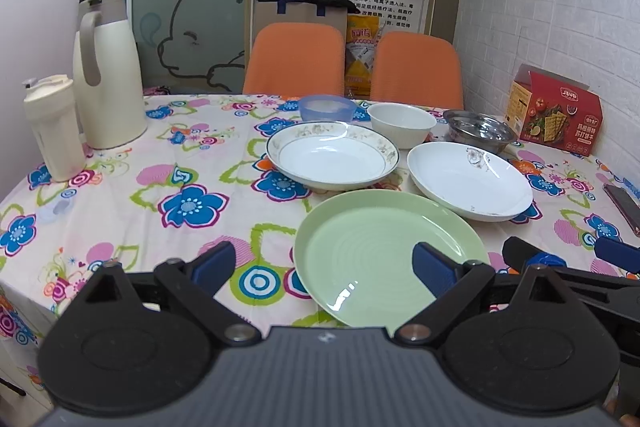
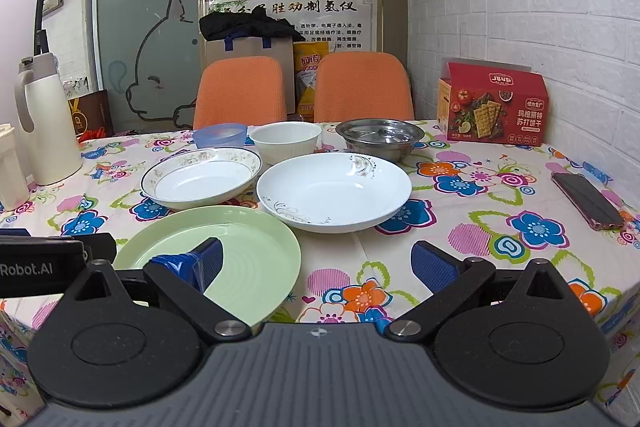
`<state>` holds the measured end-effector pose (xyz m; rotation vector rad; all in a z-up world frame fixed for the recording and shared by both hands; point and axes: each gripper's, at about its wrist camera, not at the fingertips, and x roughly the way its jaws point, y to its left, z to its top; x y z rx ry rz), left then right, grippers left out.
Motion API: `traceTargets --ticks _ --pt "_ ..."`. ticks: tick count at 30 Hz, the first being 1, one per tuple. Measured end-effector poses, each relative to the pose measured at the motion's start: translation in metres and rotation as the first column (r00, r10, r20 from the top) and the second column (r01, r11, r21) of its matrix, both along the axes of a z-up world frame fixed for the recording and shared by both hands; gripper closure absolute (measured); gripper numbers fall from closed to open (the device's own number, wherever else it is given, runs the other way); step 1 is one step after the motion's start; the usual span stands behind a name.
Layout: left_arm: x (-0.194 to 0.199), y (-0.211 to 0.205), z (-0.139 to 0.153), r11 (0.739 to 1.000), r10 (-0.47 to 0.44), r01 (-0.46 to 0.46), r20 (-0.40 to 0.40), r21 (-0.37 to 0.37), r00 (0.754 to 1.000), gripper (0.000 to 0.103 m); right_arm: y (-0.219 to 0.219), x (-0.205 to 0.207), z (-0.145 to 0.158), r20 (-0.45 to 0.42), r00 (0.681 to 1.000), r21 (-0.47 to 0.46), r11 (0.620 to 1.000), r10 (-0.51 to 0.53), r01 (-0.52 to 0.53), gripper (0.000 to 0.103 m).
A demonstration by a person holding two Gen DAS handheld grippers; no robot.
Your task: Organize plates and bowls
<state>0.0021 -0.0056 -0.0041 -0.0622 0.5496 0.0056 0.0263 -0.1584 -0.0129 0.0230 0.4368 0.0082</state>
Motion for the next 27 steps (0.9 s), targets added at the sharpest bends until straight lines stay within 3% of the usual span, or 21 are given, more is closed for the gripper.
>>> traceTargets --ticks 27 --pt "0.0066 -0.0017 -0.0036 1.0 -0.006 0.007 -0.017 0.004 1.0 0.009 -0.0023 0.0039 -0.0041 -0.018 1.0 0.009 1.0 -0.004 0.004 0.015"
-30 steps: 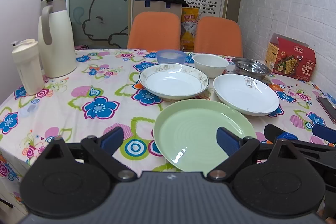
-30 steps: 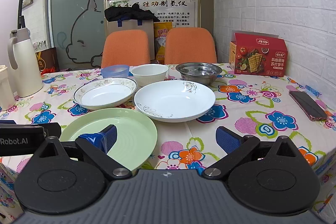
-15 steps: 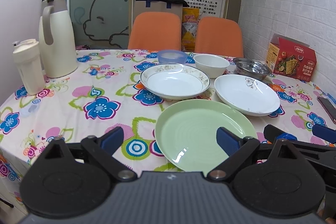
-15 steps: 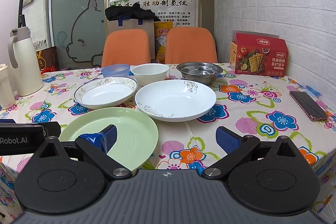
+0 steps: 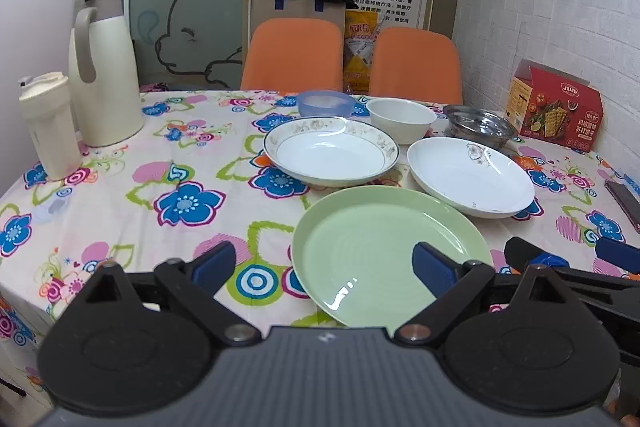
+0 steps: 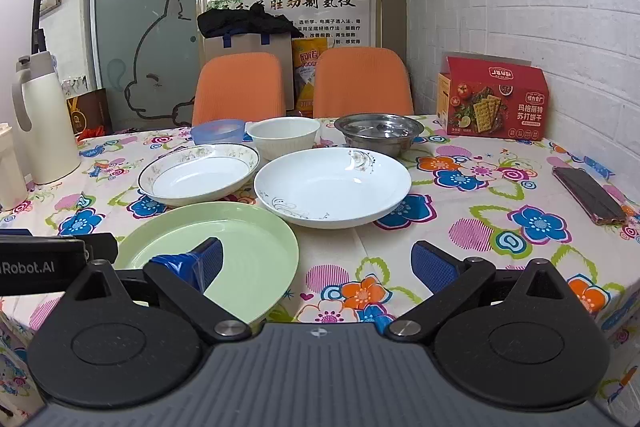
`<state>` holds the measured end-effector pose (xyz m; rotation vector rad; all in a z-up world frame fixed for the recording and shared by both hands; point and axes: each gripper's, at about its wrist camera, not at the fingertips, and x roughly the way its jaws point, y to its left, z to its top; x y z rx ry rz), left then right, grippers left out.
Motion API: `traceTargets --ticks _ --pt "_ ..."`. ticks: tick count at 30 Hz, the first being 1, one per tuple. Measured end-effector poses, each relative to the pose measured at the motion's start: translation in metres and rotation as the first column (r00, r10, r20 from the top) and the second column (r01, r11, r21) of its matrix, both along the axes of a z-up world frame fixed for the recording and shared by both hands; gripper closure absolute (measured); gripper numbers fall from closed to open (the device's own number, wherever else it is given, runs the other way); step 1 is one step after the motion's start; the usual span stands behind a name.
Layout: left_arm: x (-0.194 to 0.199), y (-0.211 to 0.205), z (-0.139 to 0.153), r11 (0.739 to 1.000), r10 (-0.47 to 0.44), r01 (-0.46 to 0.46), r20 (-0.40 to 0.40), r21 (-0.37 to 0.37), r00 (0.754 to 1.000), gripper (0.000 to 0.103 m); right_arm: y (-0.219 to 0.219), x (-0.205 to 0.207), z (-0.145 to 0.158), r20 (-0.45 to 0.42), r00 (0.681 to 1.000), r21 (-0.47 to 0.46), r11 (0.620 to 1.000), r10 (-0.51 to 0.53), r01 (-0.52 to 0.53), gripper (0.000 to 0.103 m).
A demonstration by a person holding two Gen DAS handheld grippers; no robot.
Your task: Organize plates and bowls
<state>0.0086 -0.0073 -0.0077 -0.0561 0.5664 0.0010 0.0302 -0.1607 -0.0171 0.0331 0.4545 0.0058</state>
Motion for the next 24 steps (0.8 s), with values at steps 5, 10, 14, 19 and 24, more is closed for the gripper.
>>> traceTargets --ticks 5,10,14,19,24 --pt "0.006 -0.004 -0.005 1.0 -0.008 0.008 -0.006 0.013 1.0 0.009 -0.002 0.007 -0.004 -0.007 1.0 0.003 1.0 -0.003 0.003 0.015" --pt "0.015 -0.006 -0.011 1.0 -0.006 0.006 -0.027 0.013 1.0 0.009 -0.006 0.012 -0.011 -0.025 1.0 0.02 1.0 -0.001 0.001 0.015" --pt "0.021 -0.008 -0.014 1.0 -0.01 0.011 -0.043 0.017 0.999 0.009 -0.008 0.017 -0.016 -0.042 0.999 0.021 1.0 -0.003 0.004 0.015" --pt "0.027 -0.011 -0.019 1.0 -0.012 0.014 -0.059 0.027 0.998 0.009 -0.011 0.024 -0.021 -0.061 0.998 0.035 0.999 0.0 0.002 0.015" --pt "0.029 -0.01 -0.02 1.0 -0.007 0.009 -0.065 0.025 0.998 0.009 -0.012 0.027 -0.022 -0.072 0.997 0.038 0.999 0.001 0.002 0.015"
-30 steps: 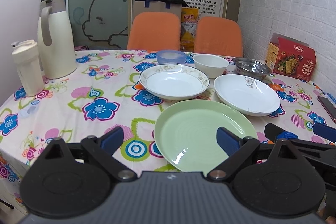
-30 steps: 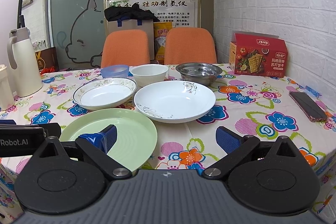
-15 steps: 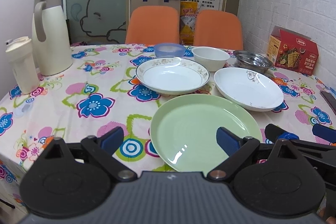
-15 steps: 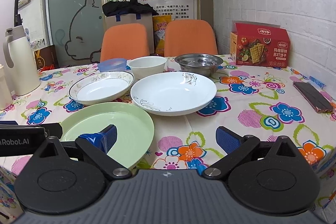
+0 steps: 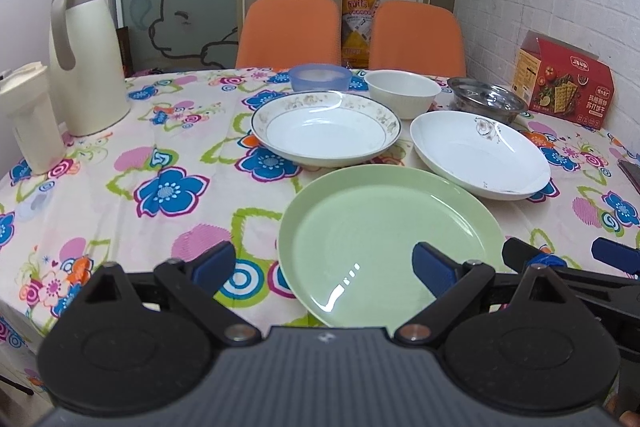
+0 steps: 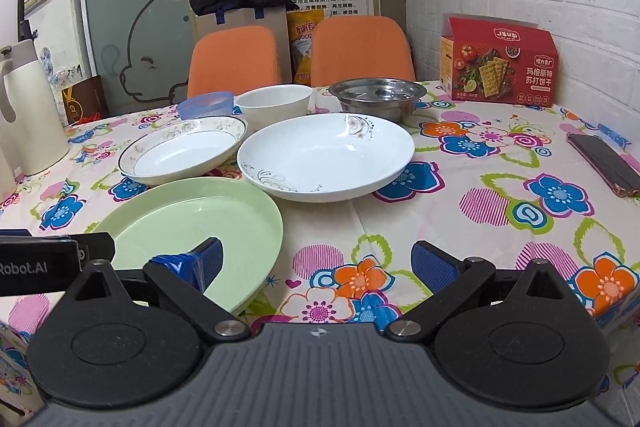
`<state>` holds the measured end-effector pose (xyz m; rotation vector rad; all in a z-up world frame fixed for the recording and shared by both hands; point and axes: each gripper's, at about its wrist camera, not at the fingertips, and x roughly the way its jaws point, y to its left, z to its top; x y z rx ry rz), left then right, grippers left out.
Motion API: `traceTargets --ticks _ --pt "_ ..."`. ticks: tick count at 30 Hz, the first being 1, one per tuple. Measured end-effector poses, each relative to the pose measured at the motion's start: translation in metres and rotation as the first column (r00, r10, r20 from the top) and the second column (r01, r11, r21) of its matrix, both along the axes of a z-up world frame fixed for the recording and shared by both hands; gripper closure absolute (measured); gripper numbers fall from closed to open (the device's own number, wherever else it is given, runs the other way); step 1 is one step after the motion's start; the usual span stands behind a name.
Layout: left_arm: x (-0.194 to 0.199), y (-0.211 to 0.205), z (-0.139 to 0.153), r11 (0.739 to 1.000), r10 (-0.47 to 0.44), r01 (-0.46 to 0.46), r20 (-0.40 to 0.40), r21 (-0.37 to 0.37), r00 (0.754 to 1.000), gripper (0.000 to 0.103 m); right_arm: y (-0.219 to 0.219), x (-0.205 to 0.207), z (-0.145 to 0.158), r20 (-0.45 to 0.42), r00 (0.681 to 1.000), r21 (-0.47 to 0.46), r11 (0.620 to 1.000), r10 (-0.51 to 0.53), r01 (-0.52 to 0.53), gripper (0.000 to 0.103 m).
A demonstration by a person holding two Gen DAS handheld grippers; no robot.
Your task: Organize plates and bowls
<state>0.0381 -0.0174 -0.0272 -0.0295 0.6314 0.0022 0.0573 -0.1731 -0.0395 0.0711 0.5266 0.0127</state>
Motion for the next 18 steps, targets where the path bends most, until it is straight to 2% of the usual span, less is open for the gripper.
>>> traceTargets --ticks 5,8,13,18 --pt "0.004 0.006 0.002 1.0 0.008 -0.008 -0.005 -0.019 1.0 0.009 0.003 0.001 0.007 0.02 1.0 -0.042 0.999 -0.019 0.019 0.015" --pt "0.007 0.009 0.0 1.0 0.018 -0.018 -0.011 -0.013 1.0 0.009 0.0 0.0 0.009 0.03 0.999 -0.007 1.0 -0.015 0.015 0.015" --pt "0.015 0.017 -0.008 0.999 0.029 -0.027 -0.067 0.035 0.997 0.009 0.002 0.008 -0.001 -0.055 0.998 -0.04 0.999 0.003 -0.005 0.015" --pt "0.042 0.026 -0.014 0.997 0.052 -0.046 -0.104 0.055 0.993 0.009 0.005 0.029 -0.014 -0.128 0.992 -0.043 0.999 0.017 -0.023 0.015"
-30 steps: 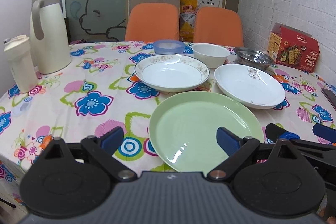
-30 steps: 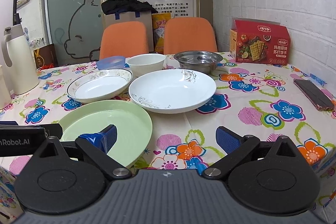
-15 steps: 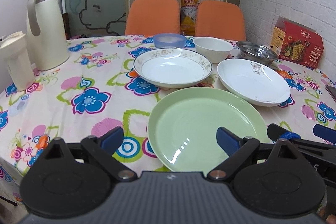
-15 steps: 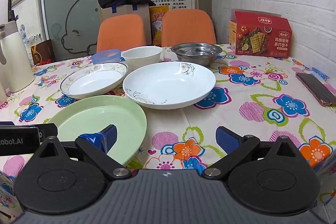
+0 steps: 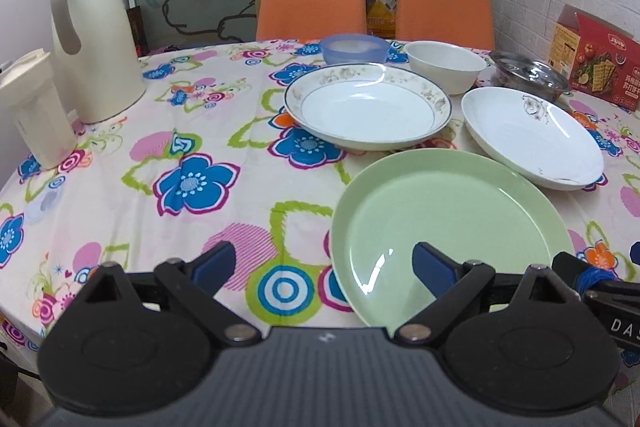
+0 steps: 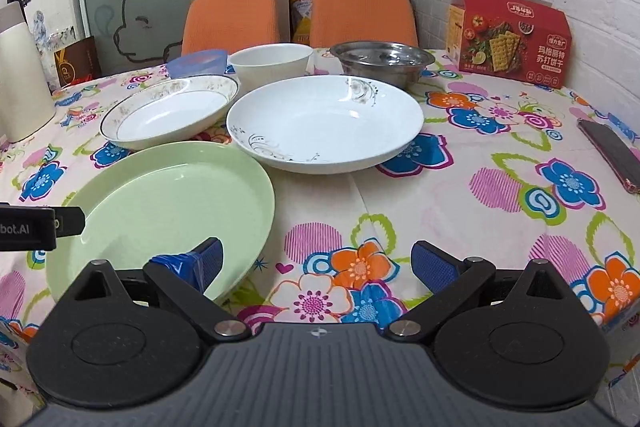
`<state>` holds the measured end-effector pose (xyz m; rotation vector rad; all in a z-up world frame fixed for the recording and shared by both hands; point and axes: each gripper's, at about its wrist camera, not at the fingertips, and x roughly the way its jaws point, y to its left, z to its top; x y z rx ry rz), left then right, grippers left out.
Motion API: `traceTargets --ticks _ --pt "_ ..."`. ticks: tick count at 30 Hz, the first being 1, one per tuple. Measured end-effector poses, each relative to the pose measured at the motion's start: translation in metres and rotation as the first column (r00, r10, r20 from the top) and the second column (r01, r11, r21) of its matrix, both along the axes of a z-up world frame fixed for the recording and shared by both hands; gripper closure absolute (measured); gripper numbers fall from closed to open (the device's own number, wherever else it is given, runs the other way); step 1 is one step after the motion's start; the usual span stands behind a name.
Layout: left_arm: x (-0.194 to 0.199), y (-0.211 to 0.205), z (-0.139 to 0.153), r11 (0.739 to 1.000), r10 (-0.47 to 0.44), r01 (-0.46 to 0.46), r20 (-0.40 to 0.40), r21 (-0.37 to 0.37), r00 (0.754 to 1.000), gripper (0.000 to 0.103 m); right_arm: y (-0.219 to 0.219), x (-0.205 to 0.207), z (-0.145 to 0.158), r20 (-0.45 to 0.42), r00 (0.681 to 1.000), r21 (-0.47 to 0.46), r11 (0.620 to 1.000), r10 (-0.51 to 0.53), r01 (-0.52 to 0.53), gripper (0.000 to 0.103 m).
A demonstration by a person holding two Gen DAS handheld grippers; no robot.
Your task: Organize plates and bowls
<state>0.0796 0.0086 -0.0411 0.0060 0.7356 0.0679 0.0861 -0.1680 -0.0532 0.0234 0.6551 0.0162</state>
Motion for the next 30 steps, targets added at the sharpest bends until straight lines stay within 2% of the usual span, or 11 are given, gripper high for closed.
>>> traceTargets --ticks 4,8,13,18,22,30 --pt "0.022 -0.003 -0.012 0.999 -0.02 0.021 -0.044 0.024 0.999 0.009 0.013 0.019 -0.003 -0.037 0.999 -0.027 0.999 0.033 -0.034 0.015" --pt "0.034 0.003 -0.02 0.997 -0.058 0.055 -0.067 -0.057 0.996 0.009 0.022 0.03 -0.006 -0.052 0.996 -0.011 0.997 0.075 -0.076 0.015" --pt "0.046 0.011 -0.02 0.993 -0.083 0.074 -0.087 -0.094 0.993 0.009 0.024 0.036 -0.007 -0.052 0.995 0.007 0.996 0.089 -0.088 0.014" --pt "0.053 0.009 -0.018 0.986 -0.158 0.151 -0.108 -0.069 0.981 0.009 0.024 0.033 -0.009 -0.034 0.995 0.002 0.996 0.093 -0.093 0.014" --pt "0.054 0.008 -0.017 0.983 -0.179 0.175 -0.112 -0.049 0.977 0.009 0.024 0.034 -0.008 -0.034 0.995 -0.001 0.995 0.095 -0.095 0.014" --pt "0.046 0.009 -0.021 0.988 -0.146 0.142 -0.072 -0.059 0.987 0.009 0.024 0.03 -0.012 0.004 0.995 -0.006 0.995 0.095 -0.095 0.014"
